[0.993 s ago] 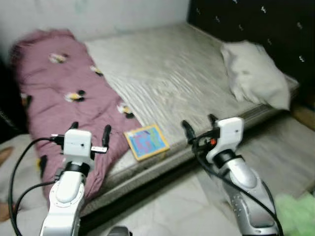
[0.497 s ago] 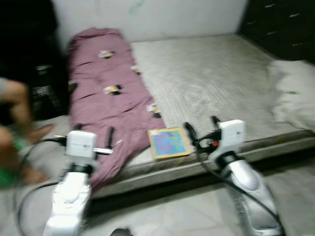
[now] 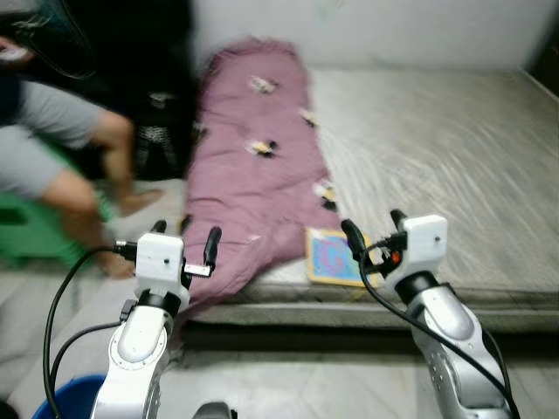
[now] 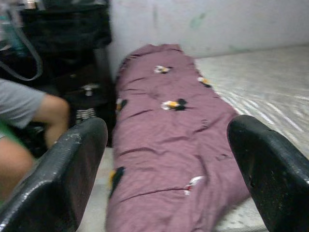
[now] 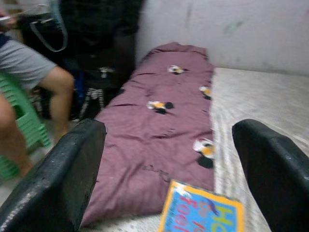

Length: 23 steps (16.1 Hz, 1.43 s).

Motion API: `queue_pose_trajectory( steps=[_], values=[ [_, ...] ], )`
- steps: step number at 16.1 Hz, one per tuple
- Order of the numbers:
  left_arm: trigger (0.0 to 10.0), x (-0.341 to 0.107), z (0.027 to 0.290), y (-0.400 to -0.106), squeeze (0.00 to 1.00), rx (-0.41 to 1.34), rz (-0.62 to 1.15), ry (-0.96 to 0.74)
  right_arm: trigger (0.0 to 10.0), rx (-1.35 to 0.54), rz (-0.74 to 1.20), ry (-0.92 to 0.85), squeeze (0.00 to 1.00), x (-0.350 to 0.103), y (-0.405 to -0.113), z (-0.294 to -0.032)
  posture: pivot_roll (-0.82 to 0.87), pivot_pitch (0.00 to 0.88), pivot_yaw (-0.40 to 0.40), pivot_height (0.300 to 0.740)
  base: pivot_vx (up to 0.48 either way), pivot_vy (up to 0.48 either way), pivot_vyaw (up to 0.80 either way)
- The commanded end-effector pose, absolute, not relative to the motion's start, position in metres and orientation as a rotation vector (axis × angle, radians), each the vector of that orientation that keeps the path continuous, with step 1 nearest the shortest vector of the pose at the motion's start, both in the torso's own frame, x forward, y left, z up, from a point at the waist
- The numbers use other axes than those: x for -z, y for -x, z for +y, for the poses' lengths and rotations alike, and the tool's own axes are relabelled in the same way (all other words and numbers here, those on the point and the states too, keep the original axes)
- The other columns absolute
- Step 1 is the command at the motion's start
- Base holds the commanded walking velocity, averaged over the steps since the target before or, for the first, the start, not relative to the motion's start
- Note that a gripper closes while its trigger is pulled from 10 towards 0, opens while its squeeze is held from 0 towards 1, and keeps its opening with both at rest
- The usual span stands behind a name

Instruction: Clean up the room

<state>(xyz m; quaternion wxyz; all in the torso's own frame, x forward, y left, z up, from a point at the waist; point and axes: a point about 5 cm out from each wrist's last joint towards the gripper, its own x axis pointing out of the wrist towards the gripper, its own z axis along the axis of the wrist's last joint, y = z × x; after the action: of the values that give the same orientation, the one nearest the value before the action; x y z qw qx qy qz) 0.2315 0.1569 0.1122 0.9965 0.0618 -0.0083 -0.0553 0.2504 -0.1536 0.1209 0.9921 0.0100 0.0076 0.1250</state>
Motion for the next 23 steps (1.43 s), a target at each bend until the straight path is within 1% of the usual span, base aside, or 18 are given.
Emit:
queue_pose_trajectory(
  steps=[1,4,6,18,22,23],
  values=[
    [10.0,-0.113,0.162,-0.231,0.0,0.11,-0.012,-0.133,10.0,-0.266,-0.004,-0.028,0.0,-0.125,-0.252,-0.148,-0.04,0.02,-0.049,0.74,0.0,0.0,0.8],
    [10.0,-0.115,0.161,-0.23,0.0,0.132,-0.02,-0.121,10.0,-0.249,-0.008,-0.022,0.0,-0.126,-0.253,-0.149,-0.04,0.019,-0.048,0.74,0.0,0.0,0.56],
    [10.0,-0.115,0.16,-0.23,0.0,0.144,-0.025,-0.118,10.0,-0.222,-0.006,-0.034,0.0,-0.124,-0.254,-0.151,-0.04,0.018,-0.045,0.74,0.249,0.0,0.0],
    [10.0,-0.115,0.158,-0.23,0.0,0.165,-0.026,-0.108,10.0,-0.213,-0.007,-0.036,0.0,-0.124,-0.257,-0.151,-0.03,0.011,-0.05,0.74,0.351,0.0,0.0],
    [10.0,-0.115,0.156,-0.233,0.0,0.136,-0.031,-0.123,10.0,-0.209,-0.008,-0.002,0.0,-0.125,-0.262,-0.154,-0.03,0.019,-0.057,0.74,0.0,0.0,0.0],
    [10.0,-0.117,0.157,-0.236,0.0,0.134,-0.038,-0.144,10.0,-0.208,-0.009,0.015,0.0,-0.127,-0.265,-0.156,-0.03,0.024,-0.062,0.74,0.0,0.0,-0.8]
  ],
)
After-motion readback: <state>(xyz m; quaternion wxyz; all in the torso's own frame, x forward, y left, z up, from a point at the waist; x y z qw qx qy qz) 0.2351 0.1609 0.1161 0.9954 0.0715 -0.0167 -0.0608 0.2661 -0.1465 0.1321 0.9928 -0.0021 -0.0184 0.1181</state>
